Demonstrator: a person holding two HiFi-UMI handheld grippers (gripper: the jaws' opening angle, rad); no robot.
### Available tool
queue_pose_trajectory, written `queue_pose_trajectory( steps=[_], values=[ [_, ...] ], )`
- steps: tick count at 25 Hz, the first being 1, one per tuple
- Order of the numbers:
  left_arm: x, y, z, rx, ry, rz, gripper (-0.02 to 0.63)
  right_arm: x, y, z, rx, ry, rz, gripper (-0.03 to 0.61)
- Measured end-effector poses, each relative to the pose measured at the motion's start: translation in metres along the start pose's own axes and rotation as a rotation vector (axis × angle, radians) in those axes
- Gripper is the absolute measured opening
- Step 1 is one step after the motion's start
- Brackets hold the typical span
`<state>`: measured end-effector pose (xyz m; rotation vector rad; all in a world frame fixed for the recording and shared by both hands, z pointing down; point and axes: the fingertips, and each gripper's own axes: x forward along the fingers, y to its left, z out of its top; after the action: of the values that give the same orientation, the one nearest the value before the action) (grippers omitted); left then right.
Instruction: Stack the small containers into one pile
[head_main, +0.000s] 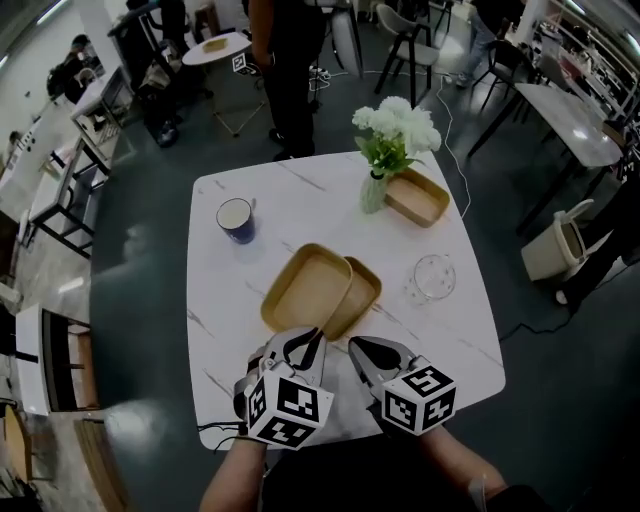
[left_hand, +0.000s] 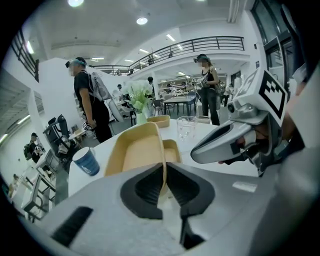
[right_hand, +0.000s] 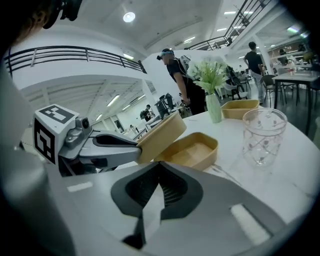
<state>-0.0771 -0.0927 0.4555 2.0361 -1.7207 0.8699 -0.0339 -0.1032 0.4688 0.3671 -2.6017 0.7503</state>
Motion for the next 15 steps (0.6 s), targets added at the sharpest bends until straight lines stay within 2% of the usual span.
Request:
queue_pose_trajectory(
  steps=[8, 15],
  values=[
    [0.036, -0.026, 0.028, 0.065, 0.003, -0.050, 0.021, -0.042, -0.049, 0.004, 0.068, -0.073, -0.138, -0.003],
    [0.060, -0.035, 0.019, 0.121, 0.054, -0.038, 0.021, -0.058, -0.071, -0.006, 0.108, -0.084, -0.190, -0.003]
  ],
)
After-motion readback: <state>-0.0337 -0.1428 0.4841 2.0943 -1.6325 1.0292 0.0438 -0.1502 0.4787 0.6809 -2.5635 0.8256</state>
